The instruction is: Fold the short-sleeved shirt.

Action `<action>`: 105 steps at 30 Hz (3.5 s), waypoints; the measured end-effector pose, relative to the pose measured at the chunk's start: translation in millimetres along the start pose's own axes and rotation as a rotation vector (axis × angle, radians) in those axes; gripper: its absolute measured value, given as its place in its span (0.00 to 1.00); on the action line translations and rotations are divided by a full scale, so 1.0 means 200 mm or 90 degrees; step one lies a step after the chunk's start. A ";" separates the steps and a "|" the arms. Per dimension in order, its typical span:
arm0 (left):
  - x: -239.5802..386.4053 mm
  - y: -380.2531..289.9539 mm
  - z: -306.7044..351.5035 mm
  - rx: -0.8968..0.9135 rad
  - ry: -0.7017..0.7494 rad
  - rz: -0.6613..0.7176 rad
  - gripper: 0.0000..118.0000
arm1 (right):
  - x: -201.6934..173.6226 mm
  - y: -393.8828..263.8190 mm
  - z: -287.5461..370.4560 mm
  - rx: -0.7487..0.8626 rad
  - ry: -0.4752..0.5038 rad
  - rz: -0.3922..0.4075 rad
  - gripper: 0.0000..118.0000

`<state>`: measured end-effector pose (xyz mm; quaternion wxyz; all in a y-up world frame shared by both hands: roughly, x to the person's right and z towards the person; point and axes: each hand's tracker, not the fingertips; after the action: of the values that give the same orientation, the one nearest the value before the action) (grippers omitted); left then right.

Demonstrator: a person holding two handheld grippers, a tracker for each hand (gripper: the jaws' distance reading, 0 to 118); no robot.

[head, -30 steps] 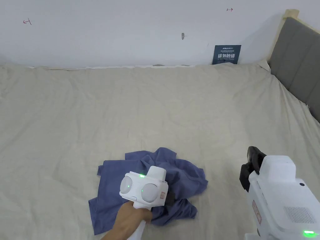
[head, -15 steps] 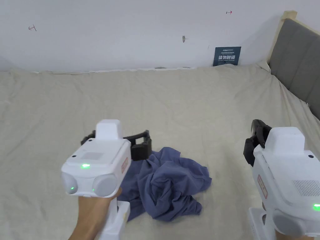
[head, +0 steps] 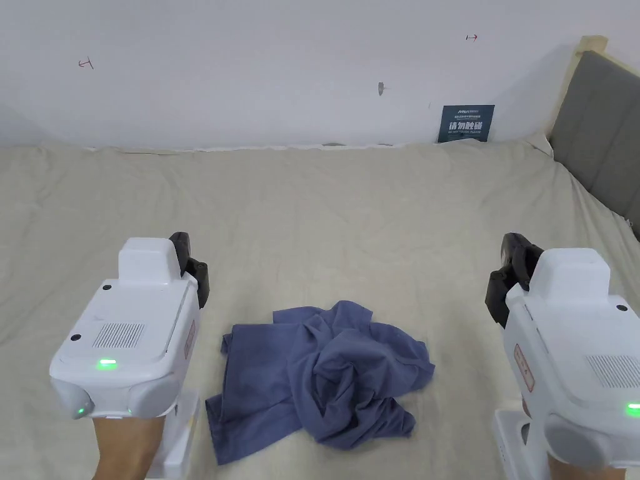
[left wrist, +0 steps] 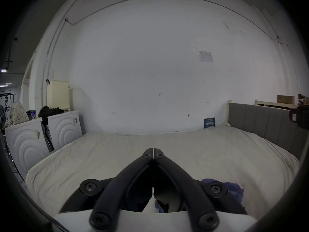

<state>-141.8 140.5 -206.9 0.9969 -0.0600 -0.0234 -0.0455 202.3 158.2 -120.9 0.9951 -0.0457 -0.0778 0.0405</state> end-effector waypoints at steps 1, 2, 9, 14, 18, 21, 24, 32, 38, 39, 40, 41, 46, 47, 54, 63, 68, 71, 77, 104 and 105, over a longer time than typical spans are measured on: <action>0.01 0.00 -0.01 0.001 0.007 0.000 0.00 | 0.00 0.00 0.00 -0.002 0.001 0.000 0.01; 0.02 -0.01 -0.01 -0.003 0.013 -0.001 0.00 | 0.00 0.00 0.00 -0.002 0.002 0.000 0.01; -0.01 -0.10 -0.08 -0.218 -0.023 0.004 0.00 | 0.00 -0.04 -0.01 -0.016 0.003 0.001 0.01; -0.01 -0.39 -0.15 -0.392 -0.077 0.048 0.00 | 0.00 -0.09 -0.01 -0.034 0.006 -0.004 0.01; -0.01 -0.62 -0.17 -0.491 -0.094 0.099 0.00 | 0.00 -0.14 -0.02 -0.047 0.009 -0.003 0.01; 0.01 -0.74 -0.17 -0.518 -0.094 0.105 0.00 | 0.00 -0.18 -0.02 -0.061 0.008 -0.007 0.01; 0.04 -0.78 -0.16 -0.531 -0.096 0.105 0.18 | 0.01 -0.21 -0.03 -0.074 0.008 -0.009 0.01; 0.15 -0.93 -0.23 -0.579 -0.038 0.100 0.62 | 0.04 -0.26 -0.06 -0.096 0.003 -0.019 0.01; 0.21 -0.98 -0.21 -0.585 -0.031 0.064 0.39 | 0.07 -0.30 -0.10 -0.115 0.000 -0.021 0.01; 0.21 -0.97 -0.21 -0.577 -0.046 0.076 0.15 | 0.08 -0.31 -0.12 -0.120 0.000 -0.021 0.01; 0.21 -0.97 -0.22 -0.571 -0.051 0.089 0.02 | 0.08 -0.32 -0.13 -0.127 0.002 -0.021 0.01; 0.21 -0.96 -0.22 -0.578 -0.047 0.091 0.02 | 0.08 -0.34 -0.16 -0.137 0.003 -0.021 0.02; 0.14 -0.82 -0.18 -0.504 -0.083 0.141 0.02 | 0.08 -0.43 -0.38 -0.233 0.016 -0.047 0.20; 0.12 -0.79 -0.17 -0.479 -0.099 0.147 0.02 | 0.08 -0.47 -0.46 -0.269 0.020 -0.055 0.33; 0.04 -0.69 -0.20 -0.440 -0.138 0.163 0.02 | 0.01 -0.76 -0.95 -0.478 0.071 -0.088 0.94; 0.03 -0.76 -0.26 -0.453 -0.149 0.166 0.02 | -0.20 -1.04 -1.23 -0.615 0.124 -0.019 0.56; 0.02 -0.77 -0.25 -0.448 -0.144 0.170 0.02 | -0.20 -0.99 -1.18 -0.582 0.127 0.009 0.05; 0.01 -0.74 -0.26 -0.445 -0.143 0.185 0.02 | -0.15 -0.87 -1.07 -0.524 0.115 0.020 0.05; -0.12 -0.49 -0.36 -0.374 -0.129 0.223 0.02 | 0.03 -0.40 -0.94 -0.379 0.096 0.060 0.05; -0.61 1.07 -1.29 -0.047 0.119 0.099 0.02 | 0.43 0.82 -1.49 -0.118 0.009 -0.063 0.06; -0.60 1.05 -1.30 -0.050 0.122 0.095 0.02 | 0.42 0.79 -1.51 -0.127 0.013 -0.070 0.06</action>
<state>-231.3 326.2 -496.5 0.9920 -0.0962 0.0785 0.0222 320.7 297.6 -420.4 0.9871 -0.1404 -0.0740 -0.0224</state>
